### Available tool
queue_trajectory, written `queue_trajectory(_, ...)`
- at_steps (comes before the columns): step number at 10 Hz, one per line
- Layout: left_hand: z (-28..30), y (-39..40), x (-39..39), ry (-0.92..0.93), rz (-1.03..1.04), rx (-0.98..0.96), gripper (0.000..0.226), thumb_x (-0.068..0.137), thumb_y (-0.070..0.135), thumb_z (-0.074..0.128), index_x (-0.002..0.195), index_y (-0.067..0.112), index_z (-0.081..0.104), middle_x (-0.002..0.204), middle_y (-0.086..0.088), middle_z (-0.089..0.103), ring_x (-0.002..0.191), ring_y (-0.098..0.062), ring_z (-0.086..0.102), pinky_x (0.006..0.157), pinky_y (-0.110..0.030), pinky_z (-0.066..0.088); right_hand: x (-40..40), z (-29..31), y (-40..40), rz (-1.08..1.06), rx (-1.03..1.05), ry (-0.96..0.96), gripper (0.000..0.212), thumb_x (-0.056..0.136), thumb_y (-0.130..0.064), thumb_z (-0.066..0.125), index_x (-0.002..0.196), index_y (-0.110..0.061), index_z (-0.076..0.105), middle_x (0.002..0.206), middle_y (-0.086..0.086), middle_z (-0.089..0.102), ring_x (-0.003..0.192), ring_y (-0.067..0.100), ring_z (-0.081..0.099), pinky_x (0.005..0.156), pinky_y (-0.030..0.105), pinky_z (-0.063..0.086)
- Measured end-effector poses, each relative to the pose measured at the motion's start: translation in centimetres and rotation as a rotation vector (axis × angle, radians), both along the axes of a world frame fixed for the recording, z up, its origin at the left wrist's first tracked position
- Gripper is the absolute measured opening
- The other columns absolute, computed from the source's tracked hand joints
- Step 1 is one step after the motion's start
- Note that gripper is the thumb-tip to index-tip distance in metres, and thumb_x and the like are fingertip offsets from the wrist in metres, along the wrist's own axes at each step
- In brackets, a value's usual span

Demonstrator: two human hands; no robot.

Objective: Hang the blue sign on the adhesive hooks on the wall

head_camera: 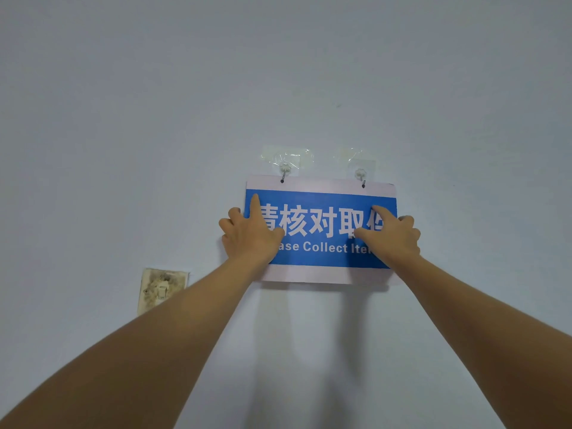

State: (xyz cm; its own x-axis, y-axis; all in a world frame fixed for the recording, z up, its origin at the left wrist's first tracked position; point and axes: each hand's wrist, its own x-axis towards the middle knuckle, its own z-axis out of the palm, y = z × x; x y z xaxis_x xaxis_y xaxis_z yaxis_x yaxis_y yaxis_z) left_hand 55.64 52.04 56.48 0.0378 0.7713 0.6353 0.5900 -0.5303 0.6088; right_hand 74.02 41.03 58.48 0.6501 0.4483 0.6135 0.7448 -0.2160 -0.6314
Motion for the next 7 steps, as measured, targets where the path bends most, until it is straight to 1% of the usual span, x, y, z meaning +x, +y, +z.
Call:
queue_trajectory(1, -0.1, -0.1, -0.2, 0.011, 0.024, 0.022, 0.076, 0.086, 0.044, 0.058, 0.15, 0.029, 0.018, 0.145, -0.012, 0.029, 0.129, -0.031, 0.03, 0.099, -0.04, 0.038, -0.1, -0.1, -0.1, -0.012, -0.004, -0.019, 0.068, 0.085, -0.042, 0.066, 0.145, -0.03, 0.036, 0.138, 0.014, 0.037, 0.13, 0.033, 0.035, 0.102, 0.048, 0.037)
queue_trajectory(2, 0.0, -0.5, -0.4, 0.024, 0.023, 0.033, 0.067, 0.088, 0.041, 0.056, 0.146, 0.026, 0.027, 0.142, -0.011, 0.033, 0.129, -0.03, 0.032, 0.098, -0.04, 0.038, -0.5, -0.2, -0.4, -0.005, -0.023, -0.027, 0.066, 0.085, -0.039, 0.065, 0.145, -0.03, 0.037, 0.139, 0.014, 0.036, 0.13, 0.033, 0.034, 0.102, 0.047, 0.037)
queue_trajectory(4, 0.1, -1.6, -0.7, 0.028, 0.03, 0.053, 0.049, 0.09, 0.036, 0.054, 0.133, 0.018, 0.042, 0.131, -0.011, 0.044, 0.121, -0.028, 0.042, 0.091, -0.04, 0.044, -0.9, -0.6, -1.1, 0.02, -0.04, -0.05, 0.063, 0.086, -0.038, 0.063, 0.144, -0.03, 0.038, 0.14, 0.013, 0.036, 0.131, 0.033, 0.033, 0.102, 0.045, 0.036)
queue_trajectory(6, 0.4, -3.2, -1.0, 0.069, 0.039, 0.075, 0.046, 0.09, 0.034, 0.053, 0.132, 0.019, 0.044, 0.131, -0.011, 0.045, 0.119, -0.029, 0.044, 0.089, -0.04, 0.043, -0.6, -0.7, -2.0, 0.037, -0.045, -0.064, 0.064, 0.086, -0.038, 0.064, 0.143, -0.029, 0.039, 0.139, 0.014, 0.037, 0.131, 0.033, 0.034, 0.102, 0.045, 0.037)
queue_trajectory(7, 0.4, -4.1, -1.2, 0.073, 0.058, 0.105, 0.046, 0.091, 0.035, 0.052, 0.133, 0.02, 0.044, 0.132, -0.01, 0.046, 0.12, -0.029, 0.044, 0.09, -0.041, 0.043, -0.9, -0.5, -2.4, 0.084, -0.021, -0.09, 0.058, 0.087, -0.035, 0.062, 0.141, -0.027, 0.042, 0.139, 0.014, 0.037, 0.13, 0.033, 0.034, 0.102, 0.045, 0.038)
